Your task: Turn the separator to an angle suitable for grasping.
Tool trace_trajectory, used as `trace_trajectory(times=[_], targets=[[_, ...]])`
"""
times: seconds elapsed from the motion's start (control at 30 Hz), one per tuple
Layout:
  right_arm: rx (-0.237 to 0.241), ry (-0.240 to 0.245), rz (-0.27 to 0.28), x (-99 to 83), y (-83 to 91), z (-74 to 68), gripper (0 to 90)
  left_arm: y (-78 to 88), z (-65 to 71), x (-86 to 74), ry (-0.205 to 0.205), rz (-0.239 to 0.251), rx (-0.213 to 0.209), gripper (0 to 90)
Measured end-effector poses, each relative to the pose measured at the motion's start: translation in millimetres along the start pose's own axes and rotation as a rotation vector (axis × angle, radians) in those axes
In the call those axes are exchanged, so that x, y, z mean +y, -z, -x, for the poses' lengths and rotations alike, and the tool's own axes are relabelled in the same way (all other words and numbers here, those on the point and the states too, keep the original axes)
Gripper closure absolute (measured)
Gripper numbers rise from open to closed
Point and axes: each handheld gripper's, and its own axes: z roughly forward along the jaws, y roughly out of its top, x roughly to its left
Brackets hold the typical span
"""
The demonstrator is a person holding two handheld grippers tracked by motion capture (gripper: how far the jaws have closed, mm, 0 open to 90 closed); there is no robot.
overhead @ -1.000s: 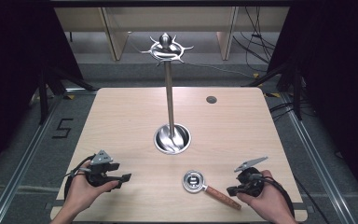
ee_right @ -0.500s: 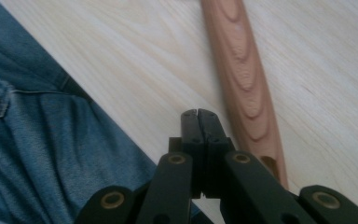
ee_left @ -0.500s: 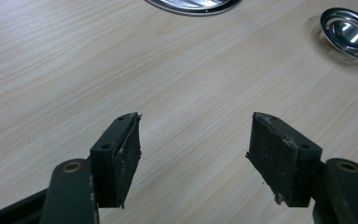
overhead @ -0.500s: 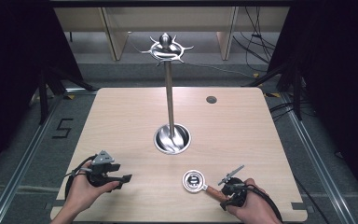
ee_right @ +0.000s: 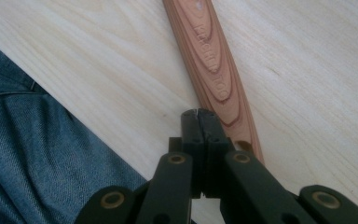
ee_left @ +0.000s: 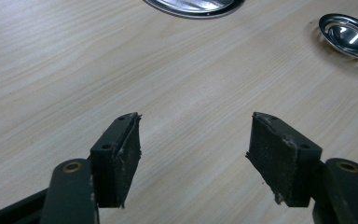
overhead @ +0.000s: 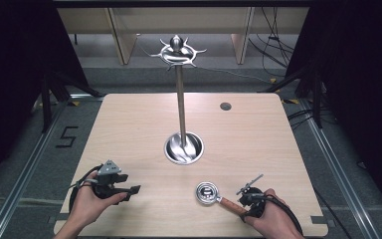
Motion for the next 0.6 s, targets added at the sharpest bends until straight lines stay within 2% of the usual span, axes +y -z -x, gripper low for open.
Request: trace_trajectory(times=[0.07, 0.13, 0.17, 0.2, 0.23, 0.3, 0.33, 0.4, 0.47, 0.5, 0.6], targets=[[-0.023, 0.026, 0.0, 1.2, -1.3, 1.7, 90.0, -0.6, 0.2, 0.1, 0.005, 0.003, 0.012, 33.1], [-0.036, 0.005, -0.011, 2.9, -1.6, 1.1, 90.0, -0.4, 0.0, 0.1, 0.003, 0.003, 0.01, 33.1], [-0.037, 0.02, 0.0, 3.9, -1.8, 4.1, 90.0, -0.2, 0.0, 0.1, 0.002, 0.002, 0.009, 33.1], [-0.045, -0.009, -0.008, 5.6, -0.9, 5.5, 90.0, 0.1, 0.5, 0.0, 0.005, 0.007, 0.001, 33.1], [-0.046, -0.025, -0.002, 6.8, -1.6, 7.8, 90.0, 1.2, -0.2, 0.1, -0.01, -0.003, 0.0, 33.1], [-0.057, -0.037, 0.007, 10.0, -2.1, 13.9, 90.0, 0.5, 0.9, 0.3, 0.003, 0.009, -0.001, 33.1], [-0.067, -0.049, -0.007, 12.5, -2.0, 17.5, 90.0, 0.2, 0.7, 0.6, 0.002, 0.009, 0.004, 33.1], [-0.069, -0.067, 0.01, 17.0, -4.1, 26.3, 90.0, 0.1, 1.1, 0.9, 0.004, 0.011, -0.005, 33.1], [-0.083, -0.094, 0.026, 22.7, -3.0, 33.4, 90.0, 0.3, 0.5, 1.0, 0.002, 0.011, 0.002, 33.1], [-0.09, -0.084, 0.012, 26.2, -1.8, 38.2, 90.0, 0.5, 0.4, 1.0, 0.001, 0.012, 0.002, 33.1], [-0.092, -0.131, 0.039, 36.0, -1.6, 42.7, 90.0, 0.6, 0.0, 1.0, 0.007, 0.013, 0.001, 33.1]])
